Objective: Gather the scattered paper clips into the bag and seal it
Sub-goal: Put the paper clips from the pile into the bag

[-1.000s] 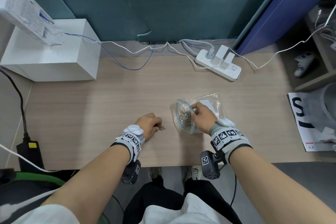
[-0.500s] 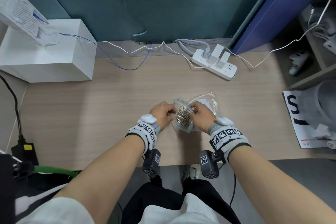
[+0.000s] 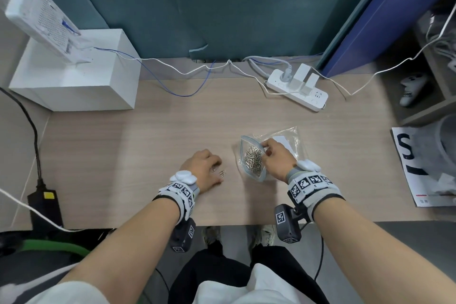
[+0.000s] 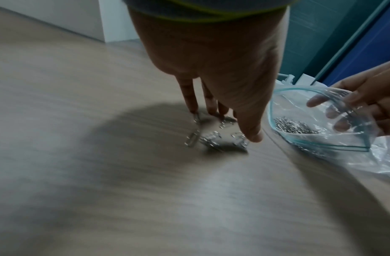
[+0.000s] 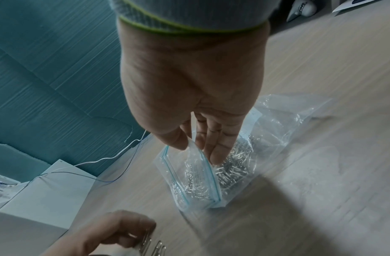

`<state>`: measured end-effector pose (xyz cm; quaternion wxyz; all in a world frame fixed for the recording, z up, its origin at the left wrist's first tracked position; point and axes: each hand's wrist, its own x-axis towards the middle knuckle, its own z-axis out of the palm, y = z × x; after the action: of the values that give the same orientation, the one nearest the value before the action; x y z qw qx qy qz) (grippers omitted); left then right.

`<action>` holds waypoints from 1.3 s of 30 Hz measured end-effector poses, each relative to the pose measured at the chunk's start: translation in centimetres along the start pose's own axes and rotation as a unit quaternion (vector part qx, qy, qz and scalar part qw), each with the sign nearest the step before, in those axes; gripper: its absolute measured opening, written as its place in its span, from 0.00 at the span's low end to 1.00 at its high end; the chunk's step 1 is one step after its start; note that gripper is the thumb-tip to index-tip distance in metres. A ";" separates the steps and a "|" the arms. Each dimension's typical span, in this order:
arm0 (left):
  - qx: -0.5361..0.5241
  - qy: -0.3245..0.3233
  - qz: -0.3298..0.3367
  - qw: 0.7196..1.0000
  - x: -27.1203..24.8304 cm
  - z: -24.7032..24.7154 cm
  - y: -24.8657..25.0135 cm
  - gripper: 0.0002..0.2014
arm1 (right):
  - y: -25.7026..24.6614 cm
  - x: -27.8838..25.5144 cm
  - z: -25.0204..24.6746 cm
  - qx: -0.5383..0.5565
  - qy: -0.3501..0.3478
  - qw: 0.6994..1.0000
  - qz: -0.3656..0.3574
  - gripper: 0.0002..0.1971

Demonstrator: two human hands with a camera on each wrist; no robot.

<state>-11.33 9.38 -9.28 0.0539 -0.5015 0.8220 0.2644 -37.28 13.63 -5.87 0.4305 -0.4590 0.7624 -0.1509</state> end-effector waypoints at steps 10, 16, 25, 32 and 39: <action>-0.012 -0.003 0.060 0.998 2.6 1.0 -0.4 0.10 | 0.7 -0.1 0.3 -0.030 -0.002 1.000 -0.007 0.14; -0.045 -0.037 0.070 0.996 1.5 0.2 -2.5 0.09 | 0.5 0.0 0.1 -0.029 -0.004 1.000 -0.007 0.15; -0.038 -0.032 0.041 0.998 -1.4 0.7 -3.3 0.20 | 0.3 0.3 0.2 -0.019 -0.006 1.000 -0.003 0.17; -0.031 -0.012 0.026 0.999 -0.7 1.3 -1.8 0.06 | 0.6 0.2 0.1 -0.022 -0.005 1.000 -0.007 0.16; -0.083 0.010 -0.026 0.996 0.0 1.2 -1.2 0.11 | 0.6 0.4 0.3 -0.010 -0.004 1.000 -0.005 0.17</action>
<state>-10.52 9.57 -10.72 0.0103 -0.5280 0.7845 0.3251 -37.48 13.70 -6.59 0.4284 -0.4674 0.7599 -0.1434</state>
